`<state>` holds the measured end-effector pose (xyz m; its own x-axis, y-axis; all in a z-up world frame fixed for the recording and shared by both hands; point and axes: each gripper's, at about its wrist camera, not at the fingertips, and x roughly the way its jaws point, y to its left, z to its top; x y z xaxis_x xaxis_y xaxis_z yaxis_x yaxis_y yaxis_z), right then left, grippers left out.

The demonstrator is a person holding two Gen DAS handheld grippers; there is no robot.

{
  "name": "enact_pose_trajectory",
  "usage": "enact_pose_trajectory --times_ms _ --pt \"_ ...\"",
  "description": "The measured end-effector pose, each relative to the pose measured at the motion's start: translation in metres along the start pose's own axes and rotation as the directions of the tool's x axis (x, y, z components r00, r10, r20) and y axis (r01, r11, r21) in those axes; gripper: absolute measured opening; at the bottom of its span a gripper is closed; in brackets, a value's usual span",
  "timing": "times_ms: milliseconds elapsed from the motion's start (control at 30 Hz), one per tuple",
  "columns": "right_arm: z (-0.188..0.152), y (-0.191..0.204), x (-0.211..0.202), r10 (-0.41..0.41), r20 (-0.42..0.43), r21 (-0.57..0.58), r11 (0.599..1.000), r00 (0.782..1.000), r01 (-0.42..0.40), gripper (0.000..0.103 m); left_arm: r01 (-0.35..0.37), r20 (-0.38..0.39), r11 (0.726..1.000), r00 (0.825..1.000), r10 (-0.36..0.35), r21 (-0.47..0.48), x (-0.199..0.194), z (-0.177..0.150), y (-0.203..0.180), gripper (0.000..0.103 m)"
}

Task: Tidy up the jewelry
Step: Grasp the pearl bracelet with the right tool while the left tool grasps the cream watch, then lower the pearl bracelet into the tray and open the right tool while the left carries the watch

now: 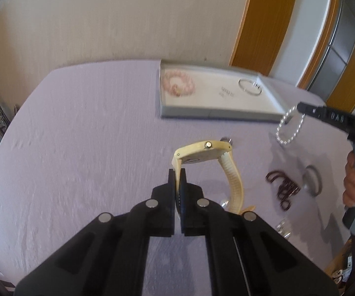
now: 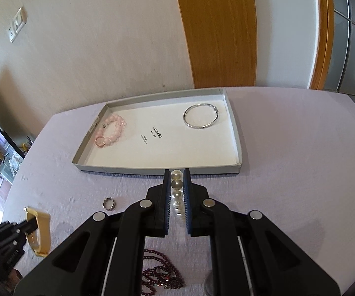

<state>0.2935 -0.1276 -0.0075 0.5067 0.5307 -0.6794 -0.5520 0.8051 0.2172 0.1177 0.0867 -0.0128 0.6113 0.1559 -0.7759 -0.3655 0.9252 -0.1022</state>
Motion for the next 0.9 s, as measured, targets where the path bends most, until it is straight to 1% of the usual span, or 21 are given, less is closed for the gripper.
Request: enact_pose_trajectory --times_ms 200,567,733,900 --pt "0.003 -0.004 -0.007 -0.008 0.013 0.003 1.000 1.000 0.008 0.010 0.014 0.023 1.000 1.000 -0.014 -0.003 -0.007 0.010 -0.005 0.003" --pt "0.007 -0.008 -0.015 -0.010 0.032 0.003 1.000 0.999 0.010 0.010 0.016 0.011 1.000 1.000 -0.016 -0.012 -0.006 0.012 -0.004 0.003" --pt "0.022 -0.008 -0.017 -0.003 0.055 0.002 1.000 0.998 0.003 0.010 0.020 0.016 1.000 1.000 -0.019 -0.020 -0.002 0.024 -0.002 0.003" --pt "0.040 -0.002 -0.009 0.007 0.069 -0.005 1.000 0.998 -0.007 0.010 0.027 0.013 0.999 1.000 -0.027 -0.023 0.014 0.047 -0.006 0.003"
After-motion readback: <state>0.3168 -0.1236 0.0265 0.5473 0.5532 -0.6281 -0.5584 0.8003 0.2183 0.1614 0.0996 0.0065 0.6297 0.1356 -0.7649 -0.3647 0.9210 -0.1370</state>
